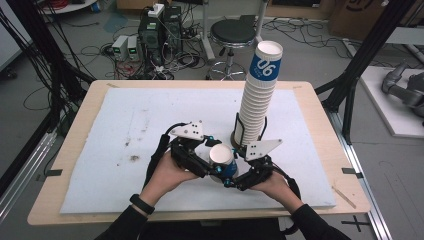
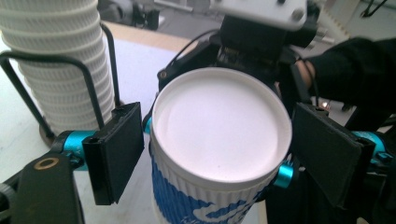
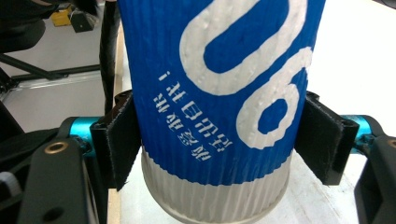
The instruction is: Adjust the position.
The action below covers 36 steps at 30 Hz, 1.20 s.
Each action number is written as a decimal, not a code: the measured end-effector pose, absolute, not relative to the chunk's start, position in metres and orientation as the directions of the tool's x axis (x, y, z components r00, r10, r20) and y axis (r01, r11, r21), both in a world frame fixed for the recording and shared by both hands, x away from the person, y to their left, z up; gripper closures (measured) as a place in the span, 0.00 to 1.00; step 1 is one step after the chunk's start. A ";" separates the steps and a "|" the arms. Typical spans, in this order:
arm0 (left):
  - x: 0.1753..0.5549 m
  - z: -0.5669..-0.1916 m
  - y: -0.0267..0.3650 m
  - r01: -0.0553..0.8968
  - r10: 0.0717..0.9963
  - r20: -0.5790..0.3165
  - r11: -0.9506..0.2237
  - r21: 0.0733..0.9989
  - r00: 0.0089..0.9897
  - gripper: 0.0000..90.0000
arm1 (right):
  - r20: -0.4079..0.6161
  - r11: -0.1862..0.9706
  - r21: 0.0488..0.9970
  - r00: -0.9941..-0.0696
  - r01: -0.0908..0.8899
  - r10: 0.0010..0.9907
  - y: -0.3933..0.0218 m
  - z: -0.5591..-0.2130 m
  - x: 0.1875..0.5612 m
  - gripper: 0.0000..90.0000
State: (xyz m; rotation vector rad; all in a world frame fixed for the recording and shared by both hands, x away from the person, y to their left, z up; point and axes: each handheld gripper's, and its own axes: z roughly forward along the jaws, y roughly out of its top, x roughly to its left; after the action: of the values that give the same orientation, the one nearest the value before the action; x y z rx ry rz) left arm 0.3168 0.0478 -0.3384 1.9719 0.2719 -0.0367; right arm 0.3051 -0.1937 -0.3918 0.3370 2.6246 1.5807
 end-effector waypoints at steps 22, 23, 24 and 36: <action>0.320 -0.340 0.074 0.210 0.148 -0.193 -0.106 0.972 0.970 0.32 | 0.113 0.275 0.944 -0.963 0.180 0.244 -0.209 -0.379 0.307 0.18; 0.320 -0.340 0.074 0.210 0.148 -0.196 -0.092 0.973 0.969 0.32 | 0.116 0.268 0.946 -0.963 0.182 0.245 -0.210 -0.378 0.307 0.17; 0.320 -0.340 0.075 0.208 0.149 -0.195 -0.075 0.975 0.969 0.32 | 0.122 0.263 0.946 -0.961 0.187 0.247 -0.210 -0.378 0.307 0.17; 0.321 -0.344 0.074 0.219 0.136 -0.211 -0.052 0.974 0.968 0.32 | 0.120 0.267 0.946 -0.965 0.182 0.232 -0.211 -0.377 0.308 0.22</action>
State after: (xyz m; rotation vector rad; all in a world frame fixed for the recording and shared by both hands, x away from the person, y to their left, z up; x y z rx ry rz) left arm 0.3211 0.0744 -0.3439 1.6285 0.2758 -0.0689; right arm 0.3076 -0.2107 -0.3772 0.4035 2.4665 1.8330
